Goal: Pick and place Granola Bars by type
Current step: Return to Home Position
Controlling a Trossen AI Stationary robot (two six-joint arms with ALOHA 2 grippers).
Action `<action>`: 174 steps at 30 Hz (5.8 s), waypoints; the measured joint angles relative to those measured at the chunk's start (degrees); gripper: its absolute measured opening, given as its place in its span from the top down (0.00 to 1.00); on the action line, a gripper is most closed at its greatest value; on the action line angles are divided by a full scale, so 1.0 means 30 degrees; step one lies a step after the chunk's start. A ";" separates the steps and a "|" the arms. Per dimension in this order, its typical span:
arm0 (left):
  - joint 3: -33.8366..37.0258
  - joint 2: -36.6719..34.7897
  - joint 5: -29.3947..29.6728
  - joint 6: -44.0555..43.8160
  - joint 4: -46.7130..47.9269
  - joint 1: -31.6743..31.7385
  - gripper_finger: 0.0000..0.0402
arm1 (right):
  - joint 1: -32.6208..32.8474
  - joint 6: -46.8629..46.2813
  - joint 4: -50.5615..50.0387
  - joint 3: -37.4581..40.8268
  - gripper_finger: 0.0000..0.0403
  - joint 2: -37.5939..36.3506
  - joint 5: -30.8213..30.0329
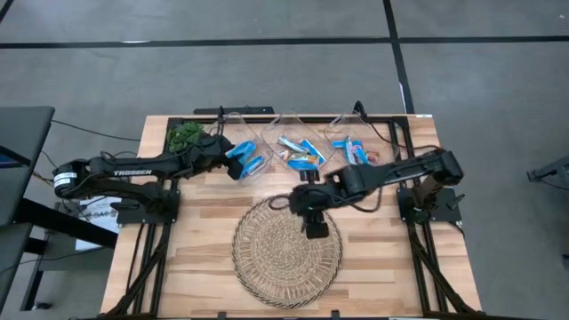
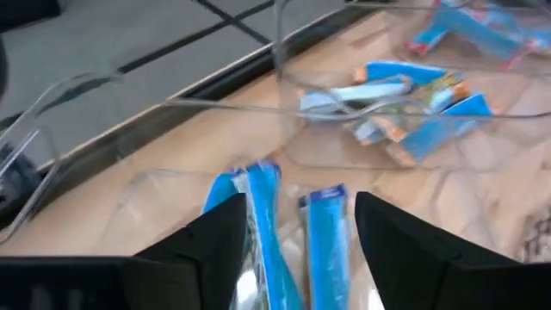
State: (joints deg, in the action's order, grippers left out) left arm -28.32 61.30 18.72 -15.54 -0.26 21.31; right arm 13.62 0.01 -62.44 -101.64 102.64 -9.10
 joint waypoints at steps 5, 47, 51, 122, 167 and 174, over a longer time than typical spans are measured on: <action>-0.0022 -0.0523 0.0500 -0.0024 -0.0373 -0.0907 0.45 | 0.0468 -0.0868 0.4674 0.5572 0.60 -0.3582 0.0225; -0.0007 -0.4614 0.2407 -0.0203 -0.1595 -0.4010 0.45 | -0.0324 -0.1855 2.8081 3.3686 0.63 -2.8051 0.7451; -0.0007 -0.4614 0.2398 -0.0155 -0.1599 -0.4010 0.45 | -0.0681 -0.1586 2.6377 3.3702 0.64 -2.9479 0.7504; 0.9187 -1.8584 -0.7466 0.5797 -0.0572 -0.8597 0.45 | -0.1701 -0.3530 2.0963 3.3724 0.67 -3.2222 0.3045; 0.9187 -1.8559 -0.7466 0.5122 -0.0528 -0.8586 0.45 | -0.1701 -0.3534 2.0963 3.3724 0.67 -3.2222 0.3045; 0.9187 -1.8559 -0.7459 0.5180 -0.0528 -0.8586 0.45 | -0.1698 -0.3530 2.0963 3.3724 0.67 -3.2222 0.3044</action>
State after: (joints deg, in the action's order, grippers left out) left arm -0.75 5.63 -3.66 0.00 -1.85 -4.45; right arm 8.52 -10.58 0.45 -0.47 5.98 0.03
